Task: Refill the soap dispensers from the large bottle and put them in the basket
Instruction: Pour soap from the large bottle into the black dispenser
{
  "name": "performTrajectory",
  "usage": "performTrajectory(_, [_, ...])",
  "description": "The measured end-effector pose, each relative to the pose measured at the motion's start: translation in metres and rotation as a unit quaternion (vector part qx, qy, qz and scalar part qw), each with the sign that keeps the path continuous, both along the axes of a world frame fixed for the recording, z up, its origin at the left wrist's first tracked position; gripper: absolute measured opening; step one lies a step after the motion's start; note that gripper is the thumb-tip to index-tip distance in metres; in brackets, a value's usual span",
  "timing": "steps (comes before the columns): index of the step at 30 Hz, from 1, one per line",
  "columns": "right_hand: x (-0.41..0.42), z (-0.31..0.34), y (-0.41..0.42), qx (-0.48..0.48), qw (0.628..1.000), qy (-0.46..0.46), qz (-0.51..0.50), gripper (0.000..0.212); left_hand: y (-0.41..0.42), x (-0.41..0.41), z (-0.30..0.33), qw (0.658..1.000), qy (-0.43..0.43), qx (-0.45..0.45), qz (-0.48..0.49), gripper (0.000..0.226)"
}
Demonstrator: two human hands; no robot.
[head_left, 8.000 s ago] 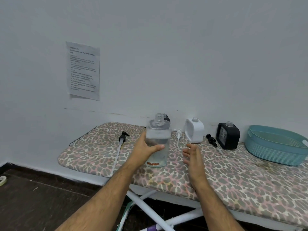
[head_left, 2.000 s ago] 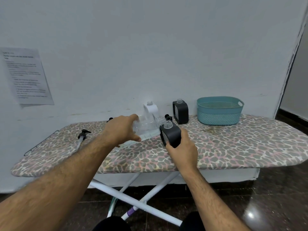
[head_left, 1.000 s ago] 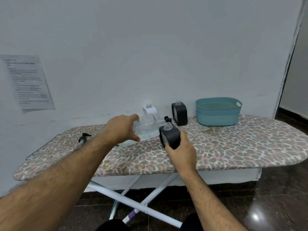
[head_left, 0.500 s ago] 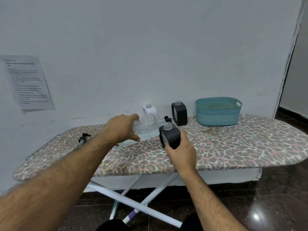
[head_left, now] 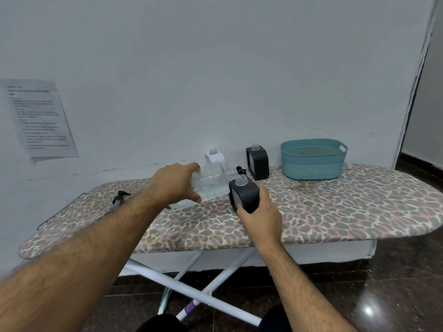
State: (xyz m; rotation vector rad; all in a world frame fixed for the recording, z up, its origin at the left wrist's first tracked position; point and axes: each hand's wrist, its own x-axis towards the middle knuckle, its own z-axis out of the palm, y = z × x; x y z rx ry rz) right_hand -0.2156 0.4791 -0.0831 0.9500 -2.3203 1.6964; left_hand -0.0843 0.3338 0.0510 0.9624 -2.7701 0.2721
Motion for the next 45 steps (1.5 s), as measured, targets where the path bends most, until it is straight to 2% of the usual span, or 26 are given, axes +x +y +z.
performTrajectory(45, [-0.0061,-0.0012,0.0013,0.031,0.999,0.012,-0.003,0.041,0.0096,-0.0036,0.0023,1.000,-0.008,-0.004,0.010,0.076])
